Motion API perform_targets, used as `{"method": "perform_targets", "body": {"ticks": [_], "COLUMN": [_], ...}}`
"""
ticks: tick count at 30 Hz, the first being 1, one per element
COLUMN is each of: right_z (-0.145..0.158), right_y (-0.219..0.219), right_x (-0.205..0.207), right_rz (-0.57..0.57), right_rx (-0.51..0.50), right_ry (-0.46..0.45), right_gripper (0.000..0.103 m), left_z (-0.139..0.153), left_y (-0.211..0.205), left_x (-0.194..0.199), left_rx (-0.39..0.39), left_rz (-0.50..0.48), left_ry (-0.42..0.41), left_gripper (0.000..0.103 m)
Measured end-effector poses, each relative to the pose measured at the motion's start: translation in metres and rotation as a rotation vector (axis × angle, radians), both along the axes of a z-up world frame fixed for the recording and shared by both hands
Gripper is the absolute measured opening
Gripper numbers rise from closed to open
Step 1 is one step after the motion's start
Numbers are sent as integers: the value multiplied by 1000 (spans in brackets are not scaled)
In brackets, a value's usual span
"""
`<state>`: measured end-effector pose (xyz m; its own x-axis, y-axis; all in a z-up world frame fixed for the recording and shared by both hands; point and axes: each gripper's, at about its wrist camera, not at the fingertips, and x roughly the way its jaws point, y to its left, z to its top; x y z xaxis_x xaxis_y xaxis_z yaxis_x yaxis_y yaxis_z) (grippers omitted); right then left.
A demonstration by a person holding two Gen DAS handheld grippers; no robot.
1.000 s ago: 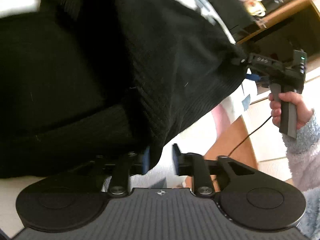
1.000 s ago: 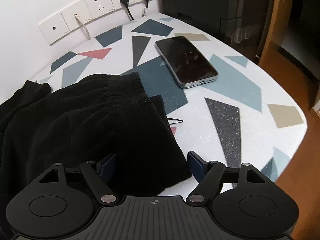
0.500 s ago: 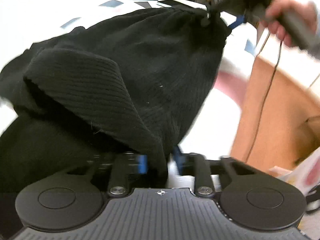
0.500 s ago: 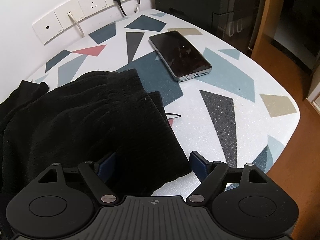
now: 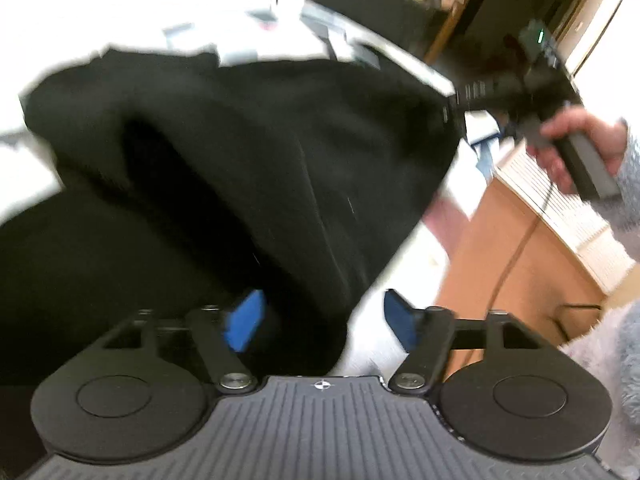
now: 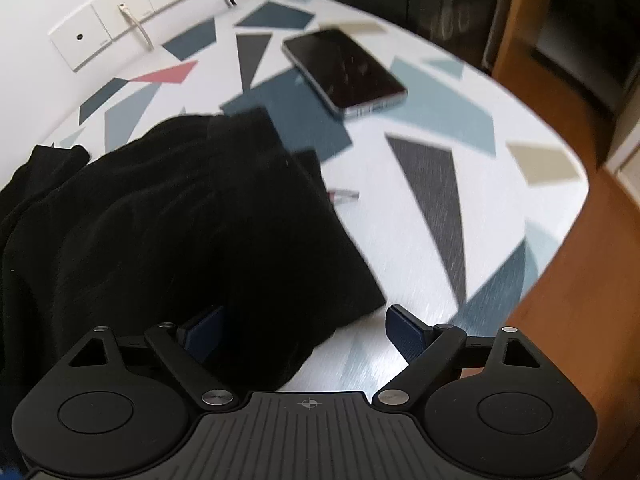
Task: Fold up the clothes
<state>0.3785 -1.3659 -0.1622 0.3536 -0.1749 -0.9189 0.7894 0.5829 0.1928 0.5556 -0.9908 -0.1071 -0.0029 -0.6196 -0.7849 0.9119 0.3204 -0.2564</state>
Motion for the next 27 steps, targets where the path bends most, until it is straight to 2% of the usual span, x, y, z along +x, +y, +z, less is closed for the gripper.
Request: {"method": "perform_targets", "body": {"ticks": [1,3,5,9,11,17,20,22,24,27], "right_z": [-1,-7,-12,-15,-16,-14,-13,-13,-13,-13], "right_y": [1,1,1,-4,-10,-52,-74,-85,-92,-90], "right_x": [0,5,11,32,43,96,122,129,127,114], "right_rz": [-6,-6,-5,5,19,56,80,90,89,96], "right_rx": [17,40,56,-17,-44,-87,-132,-153,-150,-166], "right_ry": [0,-13,-23,-14,-17,-52,-65,-62,-59,-47], "right_gripper": [85,82,73,69,67,62,61,61,60,76], "left_z": [2,-4,-15,-36,-39,-48,-51,-52,-52,-47], "left_y": [0,-5,-14,-35,-38,-59,-83,-97,-105,-98], "left_x": [3,10,10,-1,-7,-2,5,0,-13,-26], "left_rx": [-10,20,67,84,80,48,18,11,26,44], "left_rz": [1,7,-1,-20,-2,129,197,207,156,72], "left_ry": [-20,-50,-77,-29,-51,-52,-46,-40,-49,-71], "left_gripper": [72,73,73,71,71,71,71,73,76,76]}}
